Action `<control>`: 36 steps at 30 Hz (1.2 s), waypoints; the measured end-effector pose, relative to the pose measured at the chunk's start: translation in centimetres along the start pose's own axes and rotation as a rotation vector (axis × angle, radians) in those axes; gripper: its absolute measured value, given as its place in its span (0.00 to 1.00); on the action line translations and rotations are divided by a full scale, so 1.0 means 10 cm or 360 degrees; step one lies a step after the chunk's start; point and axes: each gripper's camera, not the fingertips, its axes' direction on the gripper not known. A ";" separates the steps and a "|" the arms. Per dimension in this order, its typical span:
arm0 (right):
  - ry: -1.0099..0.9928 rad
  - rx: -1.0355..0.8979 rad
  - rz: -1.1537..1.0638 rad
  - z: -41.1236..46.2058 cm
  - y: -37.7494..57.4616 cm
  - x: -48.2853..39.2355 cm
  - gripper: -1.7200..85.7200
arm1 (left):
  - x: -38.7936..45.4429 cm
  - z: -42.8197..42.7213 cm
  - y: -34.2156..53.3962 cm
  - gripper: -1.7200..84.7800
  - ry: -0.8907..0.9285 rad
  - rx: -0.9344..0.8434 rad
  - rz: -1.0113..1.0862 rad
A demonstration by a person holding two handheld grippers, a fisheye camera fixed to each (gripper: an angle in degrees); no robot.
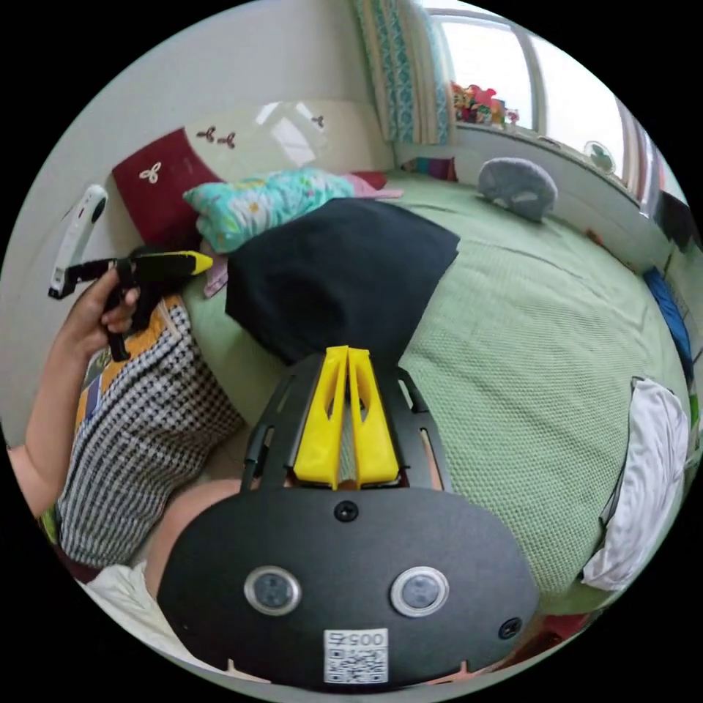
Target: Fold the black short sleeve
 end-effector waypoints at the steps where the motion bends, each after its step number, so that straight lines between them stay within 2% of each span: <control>1: 0.0067 -0.0015 0.0041 0.07 -0.03 0.01 0.01 | 0.09 0.12 -0.07 0.01 -0.0002 0.0003 -0.0004; 3: 0.0137 -0.0132 0.0092 0.25 -0.03 0.02 0.01 | 0.18 0.32 -0.18 0.01 -0.0027 0.0001 -0.0051; 6: 0.0145 -0.0255 0.0107 0.54 0.08 0.06 0.01 | 0.27 0.71 -0.32 0.01 -0.0212 -0.0080 -0.0073; 8: 0.0110 -0.0289 0.0076 0.55 0.11 0.13 0.01 | 0.29 0.96 -0.33 0.01 -0.0211 -0.0147 -0.0136; 12: -0.0037 -0.0283 0.0059 0.18 0.19 0.31 0.01 | 0.35 0.97 -0.26 0.01 -0.0126 -0.0076 -0.0235; 15: 0.0030 -0.0015 0.0173 -0.43 0.45 0.58 0.01 | 0.50 0.78 -0.04 0.01 -0.0170 0.0032 -0.0319; 17: 0.0009 0.0179 0.0385 -0.92 0.74 0.87 0.01 | 0.66 0.68 0.34 0.01 0.0004 0.0180 -0.0452; 19: 0.0026 0.0294 0.0569 -1.20 0.98 1.09 0.01 | 0.90 0.71 0.58 0.01 0.0114 0.0224 -0.0419; 21: 0.0090 0.0337 0.0734 -1.41 1.21 1.27 0.01 | 1.16 0.79 0.71 0.01 0.0095 0.0177 -0.0426; 26: 0.0310 0.0344 0.1132 -1.86 1.79 1.61 0.01 | 2.17 0.96 0.48 0.01 0.0297 0.0094 -0.0101; 31: 0.0688 0.0190 0.1182 -1.99 2.16 1.66 0.01 | 3.24 1.15 0.12 0.01 0.0332 0.0072 0.0333; 36: 0.0867 0.0076 0.1165 -1.96 2.45 1.74 0.01 | 3.95 1.64 0.00 0.01 0.0331 -0.0016 0.0435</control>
